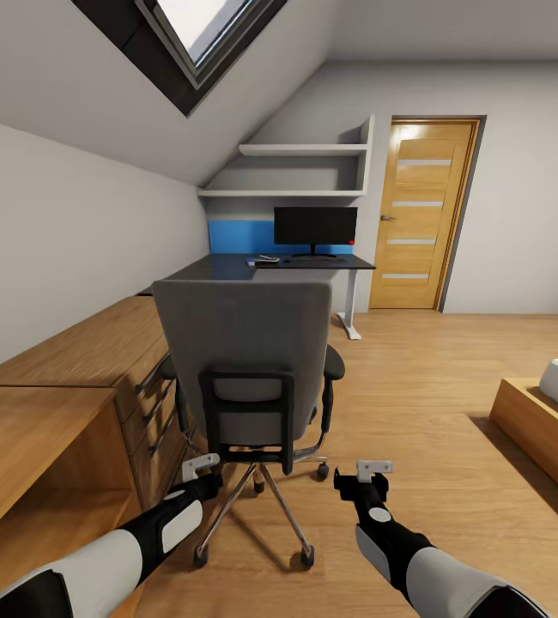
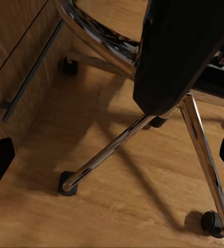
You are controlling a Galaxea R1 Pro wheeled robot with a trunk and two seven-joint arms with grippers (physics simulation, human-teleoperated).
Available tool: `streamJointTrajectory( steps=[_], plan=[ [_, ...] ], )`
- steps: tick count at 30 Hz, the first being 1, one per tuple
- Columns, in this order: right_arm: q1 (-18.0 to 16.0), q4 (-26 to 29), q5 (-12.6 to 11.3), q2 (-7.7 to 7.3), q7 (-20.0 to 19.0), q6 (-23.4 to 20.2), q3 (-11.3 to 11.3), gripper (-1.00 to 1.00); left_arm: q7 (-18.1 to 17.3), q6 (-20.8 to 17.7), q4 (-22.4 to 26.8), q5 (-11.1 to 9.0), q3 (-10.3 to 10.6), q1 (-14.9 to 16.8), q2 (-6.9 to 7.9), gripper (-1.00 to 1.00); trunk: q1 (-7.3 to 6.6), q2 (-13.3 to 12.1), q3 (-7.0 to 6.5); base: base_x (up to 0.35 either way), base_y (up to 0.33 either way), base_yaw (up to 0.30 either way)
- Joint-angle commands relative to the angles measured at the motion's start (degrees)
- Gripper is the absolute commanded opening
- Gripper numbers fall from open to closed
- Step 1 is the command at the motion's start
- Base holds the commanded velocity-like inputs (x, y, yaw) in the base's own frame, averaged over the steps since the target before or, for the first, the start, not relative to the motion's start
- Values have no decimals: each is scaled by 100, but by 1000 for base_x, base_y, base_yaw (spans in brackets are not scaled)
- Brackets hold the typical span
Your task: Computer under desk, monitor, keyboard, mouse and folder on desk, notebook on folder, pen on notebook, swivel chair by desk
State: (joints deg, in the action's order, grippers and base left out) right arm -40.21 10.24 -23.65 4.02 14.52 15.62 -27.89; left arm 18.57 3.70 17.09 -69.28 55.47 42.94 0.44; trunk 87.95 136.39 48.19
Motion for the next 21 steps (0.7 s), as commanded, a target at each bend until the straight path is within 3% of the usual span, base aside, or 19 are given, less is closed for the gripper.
streamJointTrajectory(
  steps=[1, 10, 21],
  plan=[
    [-5, -6, -46, 2, 26, 20, -49, 100, 33, 28, 11, -59, 49, 4, 4, 100, -1, 3, 6, 24, 0, 0],
    [-5, -13, -37, 9, 22, 124, -54, 100, 33, 41, 5, -60, 51, 4, 0, 100, -1, 3, 6, 192, 0, 0],
    [4, -13, 238, 11, 24, 506, -58, 100, 25, 26, 5, -59, 51, 4, 0, 100, -1, 3, 6, 93, -19, 0]
  ],
)
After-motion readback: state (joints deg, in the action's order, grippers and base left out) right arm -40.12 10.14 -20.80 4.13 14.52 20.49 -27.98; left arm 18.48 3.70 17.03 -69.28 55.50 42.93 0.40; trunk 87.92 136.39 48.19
